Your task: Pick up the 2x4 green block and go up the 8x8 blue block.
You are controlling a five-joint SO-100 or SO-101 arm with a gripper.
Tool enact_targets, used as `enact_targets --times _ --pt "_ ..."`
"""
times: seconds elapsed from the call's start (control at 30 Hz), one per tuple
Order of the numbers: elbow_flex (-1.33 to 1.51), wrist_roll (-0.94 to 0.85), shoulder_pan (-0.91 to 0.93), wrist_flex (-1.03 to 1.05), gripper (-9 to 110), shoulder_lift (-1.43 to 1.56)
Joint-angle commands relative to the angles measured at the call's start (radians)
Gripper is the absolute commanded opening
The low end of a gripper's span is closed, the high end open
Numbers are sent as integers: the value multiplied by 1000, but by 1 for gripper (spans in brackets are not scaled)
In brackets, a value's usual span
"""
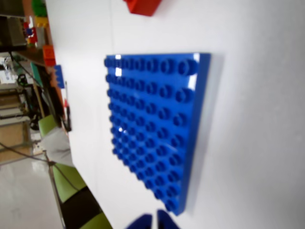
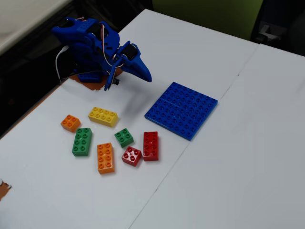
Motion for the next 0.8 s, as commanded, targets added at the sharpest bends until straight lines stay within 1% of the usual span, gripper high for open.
enact_targets --times 0.0,0.5,0.6,0.7,0.77 --pt "41 -2 3 2 0 40" --pt "41 -17 6 2 0 40" --pt "41 -175 6 -3 0 40" --pt "41 -460 18 -25 0 41" --pt "41 -713 23 -28 0 41"
